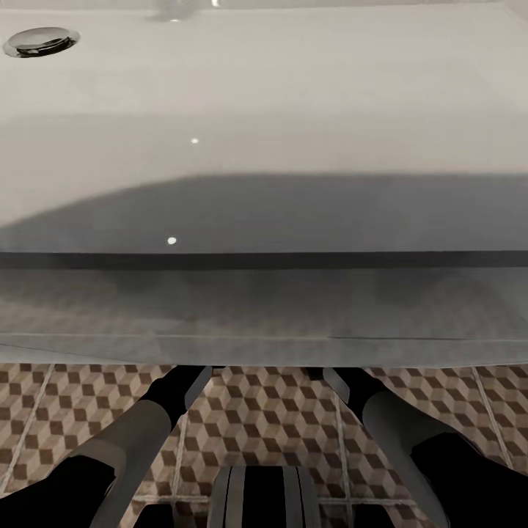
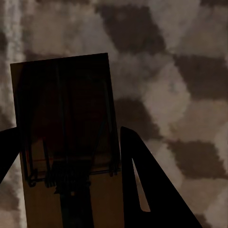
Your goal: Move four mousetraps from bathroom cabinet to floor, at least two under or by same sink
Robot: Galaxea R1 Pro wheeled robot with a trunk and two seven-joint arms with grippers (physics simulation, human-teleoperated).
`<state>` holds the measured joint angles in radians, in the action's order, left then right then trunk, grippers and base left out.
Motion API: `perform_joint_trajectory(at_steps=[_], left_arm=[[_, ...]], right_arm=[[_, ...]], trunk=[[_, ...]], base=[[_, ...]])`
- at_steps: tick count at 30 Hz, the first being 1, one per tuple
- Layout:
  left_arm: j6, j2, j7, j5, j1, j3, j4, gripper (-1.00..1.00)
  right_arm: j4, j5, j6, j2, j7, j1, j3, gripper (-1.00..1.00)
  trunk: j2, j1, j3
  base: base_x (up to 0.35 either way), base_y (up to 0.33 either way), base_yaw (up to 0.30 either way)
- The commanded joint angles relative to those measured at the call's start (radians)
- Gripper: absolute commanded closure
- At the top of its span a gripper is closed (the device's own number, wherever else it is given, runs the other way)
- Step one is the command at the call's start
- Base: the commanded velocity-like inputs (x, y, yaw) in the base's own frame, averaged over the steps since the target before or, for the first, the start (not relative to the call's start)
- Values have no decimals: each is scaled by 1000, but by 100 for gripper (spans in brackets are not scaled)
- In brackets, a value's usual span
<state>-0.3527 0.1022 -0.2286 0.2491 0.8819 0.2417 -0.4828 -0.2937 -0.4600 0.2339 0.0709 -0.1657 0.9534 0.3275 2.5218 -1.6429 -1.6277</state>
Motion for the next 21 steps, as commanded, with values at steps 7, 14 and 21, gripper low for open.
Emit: perform_joint_trajectory(at_steps=[7, 14, 21], left_arm=[[-5, -1, -9, 10, 28, 7, -2, 100], [-5, -1, -9, 10, 28, 7, -2, 100], [-5, -1, -9, 10, 28, 7, -2, 100]], right_arm=[[-2, -6, 5, 0, -8, 76, 10, 100], [-2, -6, 5, 0, -8, 76, 10, 100], [-2, -6, 5, 0, -8, 76, 10, 100]], trunk=[[0, 0, 0], [0, 0, 0], [0, 0, 0]], base=[[0, 0, 0], [0, 0, 0], [0, 0, 0]])
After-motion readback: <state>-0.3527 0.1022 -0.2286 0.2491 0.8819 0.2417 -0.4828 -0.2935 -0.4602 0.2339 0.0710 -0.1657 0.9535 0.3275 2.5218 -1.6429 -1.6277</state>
